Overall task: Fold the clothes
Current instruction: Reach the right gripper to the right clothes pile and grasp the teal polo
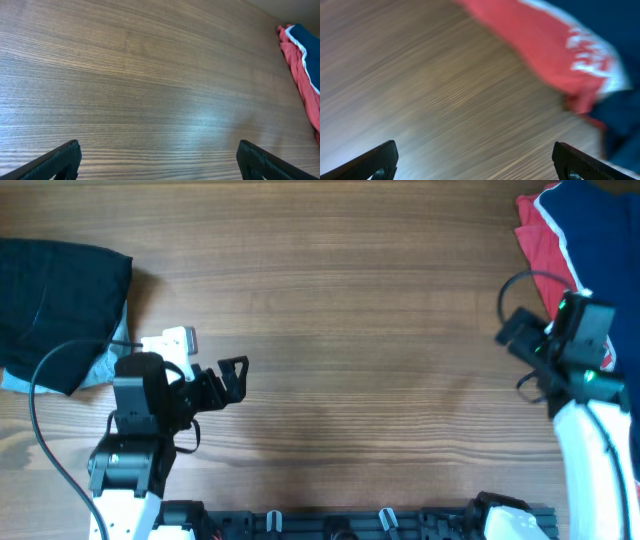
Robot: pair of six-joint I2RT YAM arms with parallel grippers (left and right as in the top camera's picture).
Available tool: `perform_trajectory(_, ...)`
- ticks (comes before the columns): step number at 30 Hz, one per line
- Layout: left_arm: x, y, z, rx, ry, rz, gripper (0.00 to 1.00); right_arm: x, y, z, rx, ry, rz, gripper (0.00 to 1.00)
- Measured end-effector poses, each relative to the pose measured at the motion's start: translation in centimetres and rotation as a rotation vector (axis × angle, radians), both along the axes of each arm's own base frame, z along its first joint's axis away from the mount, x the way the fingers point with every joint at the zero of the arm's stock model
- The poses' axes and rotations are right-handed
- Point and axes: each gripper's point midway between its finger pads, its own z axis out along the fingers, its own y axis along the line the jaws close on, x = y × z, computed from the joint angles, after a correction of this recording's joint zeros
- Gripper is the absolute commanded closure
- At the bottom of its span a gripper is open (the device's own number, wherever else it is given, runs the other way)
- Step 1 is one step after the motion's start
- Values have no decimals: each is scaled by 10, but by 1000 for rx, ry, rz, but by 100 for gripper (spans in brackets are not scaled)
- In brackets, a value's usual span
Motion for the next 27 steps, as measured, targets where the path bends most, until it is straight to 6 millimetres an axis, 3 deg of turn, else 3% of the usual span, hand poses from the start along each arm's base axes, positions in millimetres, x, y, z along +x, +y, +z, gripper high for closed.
perform_trajectory(2,5,0,1,-3,15,3,0,1,-28,-7,-31,47,-90,0)
perform_trajectory(5,15,0,5,-5,30,6,2,-17,-76,-32,-54,151,-247,1)
perform_trajectory(11,21,0,-6,-6,80,8,3,-54,-133,-63,-45,256,-444,8)
perform_trajectory(16,24,-1,-4,-9,68,10,3,-70,-155,-82,-25,300,-520,9)
perform_trajectory(24,24,-1,-4,-11,67,12,2,-75,-154,-130,25,423,-512,16)
perform_trajectory(27,25,-1,-3,-11,66,12,2,-74,-154,-137,29,434,-510,24)
